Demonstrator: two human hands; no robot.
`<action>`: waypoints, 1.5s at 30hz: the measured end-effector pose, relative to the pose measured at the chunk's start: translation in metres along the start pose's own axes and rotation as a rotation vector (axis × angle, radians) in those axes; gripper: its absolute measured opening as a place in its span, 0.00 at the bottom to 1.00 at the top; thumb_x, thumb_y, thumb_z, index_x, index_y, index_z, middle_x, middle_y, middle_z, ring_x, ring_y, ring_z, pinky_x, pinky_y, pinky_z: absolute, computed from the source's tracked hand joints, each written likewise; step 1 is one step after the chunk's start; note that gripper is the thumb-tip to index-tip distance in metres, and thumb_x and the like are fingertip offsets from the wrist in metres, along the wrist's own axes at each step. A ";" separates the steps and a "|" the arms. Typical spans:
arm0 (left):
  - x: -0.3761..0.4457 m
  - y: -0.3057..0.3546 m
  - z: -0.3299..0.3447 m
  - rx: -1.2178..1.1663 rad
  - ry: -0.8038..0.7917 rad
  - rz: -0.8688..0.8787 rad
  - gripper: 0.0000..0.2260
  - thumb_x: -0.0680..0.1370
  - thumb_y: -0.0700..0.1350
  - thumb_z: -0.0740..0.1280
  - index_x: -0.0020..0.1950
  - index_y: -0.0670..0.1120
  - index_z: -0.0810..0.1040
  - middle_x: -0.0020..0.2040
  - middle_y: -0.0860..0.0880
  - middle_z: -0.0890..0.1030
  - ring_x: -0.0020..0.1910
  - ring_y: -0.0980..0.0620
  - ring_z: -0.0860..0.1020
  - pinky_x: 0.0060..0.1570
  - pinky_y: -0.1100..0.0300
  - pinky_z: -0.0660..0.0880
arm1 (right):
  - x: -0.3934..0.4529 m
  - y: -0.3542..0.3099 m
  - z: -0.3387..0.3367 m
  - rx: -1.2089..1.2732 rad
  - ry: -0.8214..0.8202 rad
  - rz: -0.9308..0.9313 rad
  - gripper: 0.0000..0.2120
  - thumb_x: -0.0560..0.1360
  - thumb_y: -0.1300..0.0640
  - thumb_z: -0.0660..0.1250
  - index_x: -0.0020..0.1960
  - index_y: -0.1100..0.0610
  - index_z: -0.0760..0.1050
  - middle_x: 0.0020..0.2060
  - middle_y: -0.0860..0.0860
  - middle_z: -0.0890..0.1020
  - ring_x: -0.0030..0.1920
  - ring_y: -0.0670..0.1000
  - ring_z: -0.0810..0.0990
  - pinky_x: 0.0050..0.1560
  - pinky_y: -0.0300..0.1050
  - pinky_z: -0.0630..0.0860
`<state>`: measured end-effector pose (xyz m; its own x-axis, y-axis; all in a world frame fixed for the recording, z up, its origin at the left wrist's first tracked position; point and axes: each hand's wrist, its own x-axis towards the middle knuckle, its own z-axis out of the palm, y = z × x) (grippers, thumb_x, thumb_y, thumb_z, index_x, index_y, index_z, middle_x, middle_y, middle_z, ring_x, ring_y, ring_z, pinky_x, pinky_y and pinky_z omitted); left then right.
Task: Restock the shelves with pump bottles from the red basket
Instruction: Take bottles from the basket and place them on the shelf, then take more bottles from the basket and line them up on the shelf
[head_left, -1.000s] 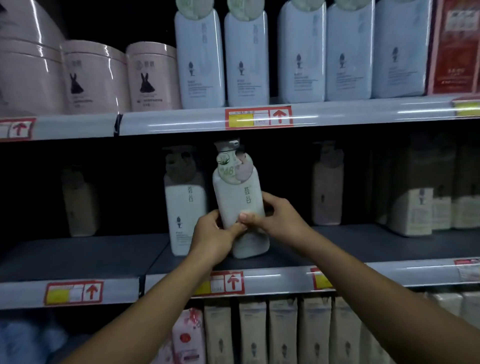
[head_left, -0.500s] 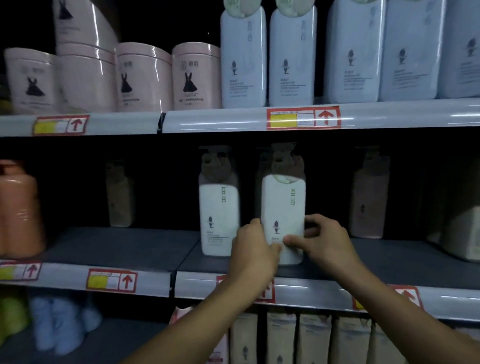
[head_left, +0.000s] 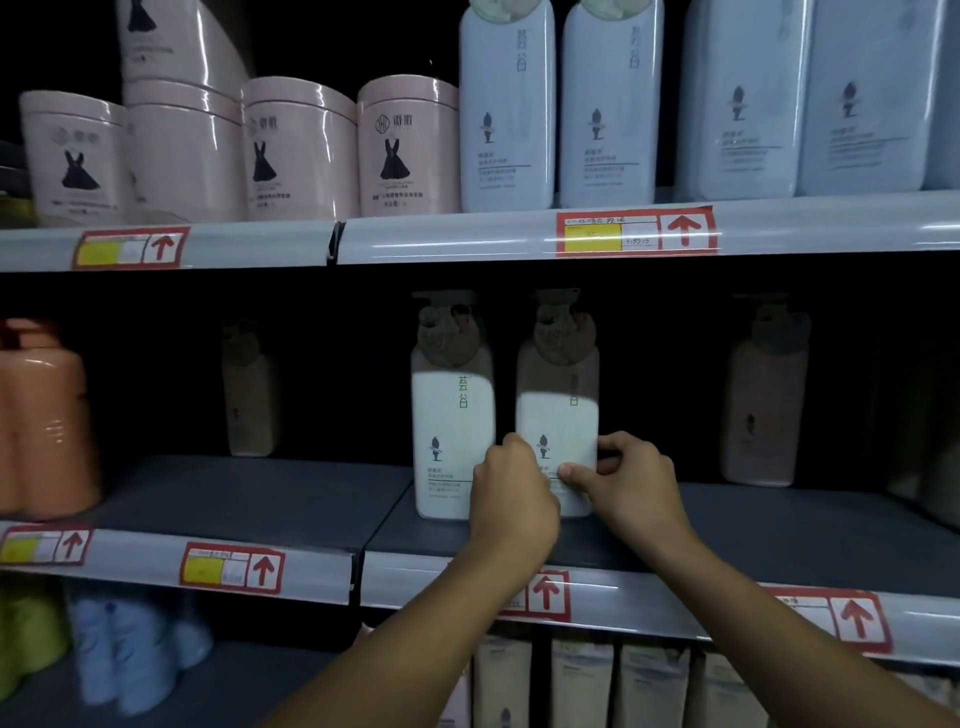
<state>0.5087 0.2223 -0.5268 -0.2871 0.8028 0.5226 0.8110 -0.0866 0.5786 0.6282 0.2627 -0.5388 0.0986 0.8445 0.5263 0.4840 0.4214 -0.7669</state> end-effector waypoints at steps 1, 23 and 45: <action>0.000 -0.001 0.000 -0.012 0.005 0.000 0.08 0.78 0.41 0.69 0.55 0.43 0.75 0.54 0.43 0.79 0.55 0.42 0.79 0.50 0.52 0.78 | -0.001 -0.001 0.001 -0.002 0.008 0.006 0.19 0.70 0.56 0.79 0.58 0.61 0.81 0.46 0.55 0.87 0.45 0.50 0.85 0.45 0.41 0.80; -0.037 -0.007 -0.044 -0.299 -0.005 0.042 0.20 0.77 0.50 0.70 0.67 0.46 0.76 0.61 0.48 0.82 0.56 0.49 0.81 0.55 0.53 0.80 | -0.075 -0.058 -0.029 -0.301 0.040 -0.142 0.21 0.77 0.44 0.68 0.67 0.52 0.76 0.57 0.51 0.84 0.58 0.53 0.82 0.56 0.51 0.80; -0.401 -0.157 0.044 -0.436 -0.789 -0.032 0.09 0.77 0.39 0.71 0.55 0.48 0.81 0.47 0.52 0.84 0.44 0.55 0.82 0.44 0.61 0.79 | -0.423 0.198 -0.090 -0.521 -0.532 0.269 0.07 0.79 0.58 0.64 0.50 0.54 0.81 0.40 0.54 0.86 0.43 0.59 0.84 0.43 0.51 0.78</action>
<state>0.5193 -0.0605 -0.8546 0.2572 0.9663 0.0131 0.4973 -0.1440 0.8555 0.7605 -0.0409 -0.8802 -0.0950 0.9955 -0.0001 0.8602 0.0821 -0.5032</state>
